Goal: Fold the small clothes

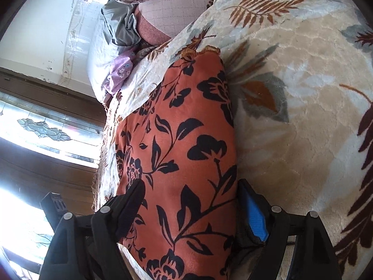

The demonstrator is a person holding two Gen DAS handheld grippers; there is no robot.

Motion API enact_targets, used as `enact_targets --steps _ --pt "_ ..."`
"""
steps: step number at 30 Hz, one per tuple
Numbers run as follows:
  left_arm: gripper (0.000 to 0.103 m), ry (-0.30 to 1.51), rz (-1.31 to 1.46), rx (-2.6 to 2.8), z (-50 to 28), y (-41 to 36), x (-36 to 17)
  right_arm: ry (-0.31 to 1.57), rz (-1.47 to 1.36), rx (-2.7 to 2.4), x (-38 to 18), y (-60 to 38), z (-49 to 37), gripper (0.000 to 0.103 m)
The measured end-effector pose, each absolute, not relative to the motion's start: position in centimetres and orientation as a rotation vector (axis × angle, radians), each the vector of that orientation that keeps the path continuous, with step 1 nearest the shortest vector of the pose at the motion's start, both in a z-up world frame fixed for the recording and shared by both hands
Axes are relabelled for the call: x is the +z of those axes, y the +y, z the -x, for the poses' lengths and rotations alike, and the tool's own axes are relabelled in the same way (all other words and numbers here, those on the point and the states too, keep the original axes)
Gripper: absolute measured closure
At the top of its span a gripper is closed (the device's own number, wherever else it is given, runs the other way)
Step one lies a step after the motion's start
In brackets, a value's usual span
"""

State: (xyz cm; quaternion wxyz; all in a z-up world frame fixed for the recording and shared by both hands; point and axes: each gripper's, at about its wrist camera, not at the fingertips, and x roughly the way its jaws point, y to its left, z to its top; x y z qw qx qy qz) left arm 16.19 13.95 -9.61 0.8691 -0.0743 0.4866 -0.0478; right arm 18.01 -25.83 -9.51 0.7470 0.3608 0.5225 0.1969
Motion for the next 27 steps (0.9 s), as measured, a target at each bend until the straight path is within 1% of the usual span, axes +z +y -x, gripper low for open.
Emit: enact_targets --steps 6,10,11,12,13,14,15,16,17,18,20,23,27 --pt "0.021 1.054 0.207 -0.143 -16.9 14.1 -10.7 1.160 -0.764 0.427 -10.2 -24.8 -18.8 0.020" --pt "0.021 1.112 0.344 -0.204 -18.1 14.9 -12.5 1.165 -0.716 0.429 -10.1 -23.8 -19.6 0.020" --pt "0.021 1.105 0.365 -0.217 -18.2 15.1 -12.6 1.169 -0.685 0.431 -10.0 -23.4 -19.8 0.020" --pt "0.021 1.104 0.374 -0.225 -18.3 15.2 -12.7 1.174 -0.653 0.427 -9.9 -23.0 -19.9 0.023" --pt "0.026 1.106 0.365 -0.229 -18.4 15.1 -12.7 1.174 -0.634 0.423 -9.8 -22.8 -20.1 0.028" --pt "0.052 1.101 0.353 -0.256 -18.4 14.8 -12.6 1.181 -0.614 0.419 -9.8 -22.6 -20.2 0.039" --pt "0.057 1.113 0.363 -0.297 -18.5 14.4 -12.6 1.188 -0.602 0.421 -9.7 -22.6 -20.3 0.043" --pt "0.063 1.111 0.367 -0.296 -18.5 14.3 -12.5 1.188 -0.602 0.420 -9.5 -22.8 -20.3 0.052" --pt "0.068 1.114 0.371 -0.309 -18.5 14.3 -12.4 1.185 -0.591 0.425 -9.1 -22.9 -20.2 0.057" --pt "0.071 1.109 0.385 -0.311 -18.4 14.3 -12.0 1.176 -0.567 0.435 -8.5 -22.9 -20.0 0.060" --pt "0.075 1.075 0.410 -0.322 -18.0 14.4 -10.6 1.147 -0.509 0.451 -6.7 -22.8 -19.6 0.062" --pt "0.076 1.004 0.393 -0.355 -17.3 12.8 -7.6 1.084 -0.438 0.463 -3.6 -23.3 -19.1 0.063" --pt "0.076 0.910 0.378 -0.405 -17.6 9.4 -4.0 0.991 -0.414 0.464 0.8 -26.9 -19.0 0.063"
